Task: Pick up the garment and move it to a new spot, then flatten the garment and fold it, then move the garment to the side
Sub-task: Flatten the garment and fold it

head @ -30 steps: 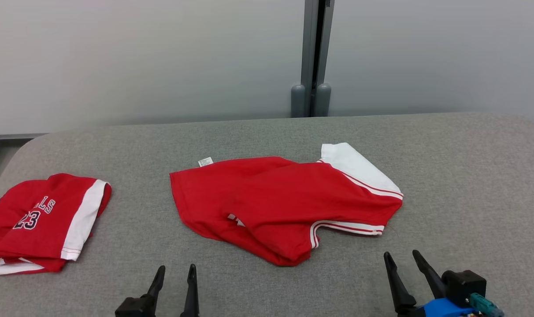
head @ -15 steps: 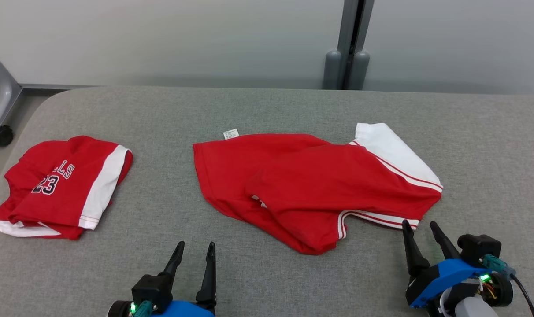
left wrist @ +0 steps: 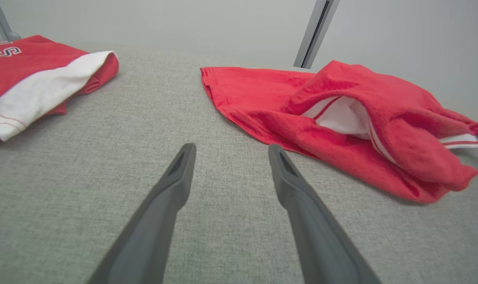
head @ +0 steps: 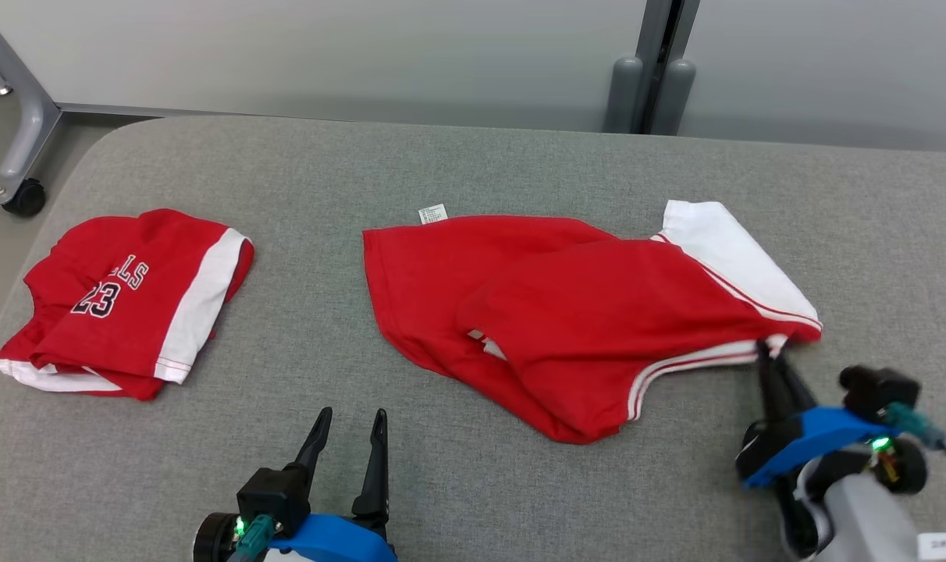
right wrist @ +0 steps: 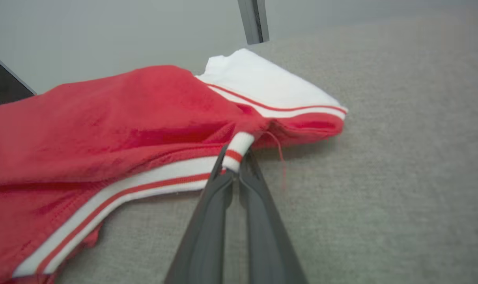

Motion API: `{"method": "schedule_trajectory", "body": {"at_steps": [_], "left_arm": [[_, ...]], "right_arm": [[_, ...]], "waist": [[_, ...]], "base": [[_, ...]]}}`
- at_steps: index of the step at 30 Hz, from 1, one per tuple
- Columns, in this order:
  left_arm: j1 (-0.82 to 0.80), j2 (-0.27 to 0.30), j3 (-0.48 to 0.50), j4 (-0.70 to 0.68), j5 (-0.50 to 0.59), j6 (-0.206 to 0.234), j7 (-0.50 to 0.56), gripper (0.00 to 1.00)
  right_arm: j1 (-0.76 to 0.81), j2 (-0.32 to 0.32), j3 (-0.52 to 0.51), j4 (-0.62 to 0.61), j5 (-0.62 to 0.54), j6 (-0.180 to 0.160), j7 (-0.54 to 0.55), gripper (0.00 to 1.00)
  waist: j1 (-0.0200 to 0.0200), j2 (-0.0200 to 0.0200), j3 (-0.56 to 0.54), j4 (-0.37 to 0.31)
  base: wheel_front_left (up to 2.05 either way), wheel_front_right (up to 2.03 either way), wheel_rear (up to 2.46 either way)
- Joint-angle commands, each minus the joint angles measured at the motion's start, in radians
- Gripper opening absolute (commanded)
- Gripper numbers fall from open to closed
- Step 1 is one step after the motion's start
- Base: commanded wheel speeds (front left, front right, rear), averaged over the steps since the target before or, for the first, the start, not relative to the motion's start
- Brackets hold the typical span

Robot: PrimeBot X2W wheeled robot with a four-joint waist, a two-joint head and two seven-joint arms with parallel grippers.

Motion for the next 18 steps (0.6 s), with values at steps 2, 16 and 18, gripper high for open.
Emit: {"method": "schedule_trajectory", "body": {"at_steps": [2,16,18], "left_arm": [[-0.008,0.000,0.002,-0.001,-0.007,0.005,-0.003,1.00],[-0.023,0.000,-0.056,0.014,-0.033,-0.001,-0.003,1.00],[-0.027,0.000,-0.067,0.017,-0.038,-0.001,-0.003,1.00]], "right_arm": [[-0.020,-0.032,-0.017,-0.076,0.010,0.000,-0.001,0.00],[-0.332,-0.352,-0.003,0.071,-0.144,0.000,0.024,1.00],[-0.363,-0.357,-0.039,0.144,-0.183,0.000,0.038,1.00]], "waist": [[-0.0002,0.0000,-0.004,0.000],[-0.0002,0.0000,0.019,0.073],[-0.0002,0.0000,0.024,0.086]], "base": [[0.00,0.00,0.00],[0.00,0.00,0.00],[0.00,0.00,0.00]]}}
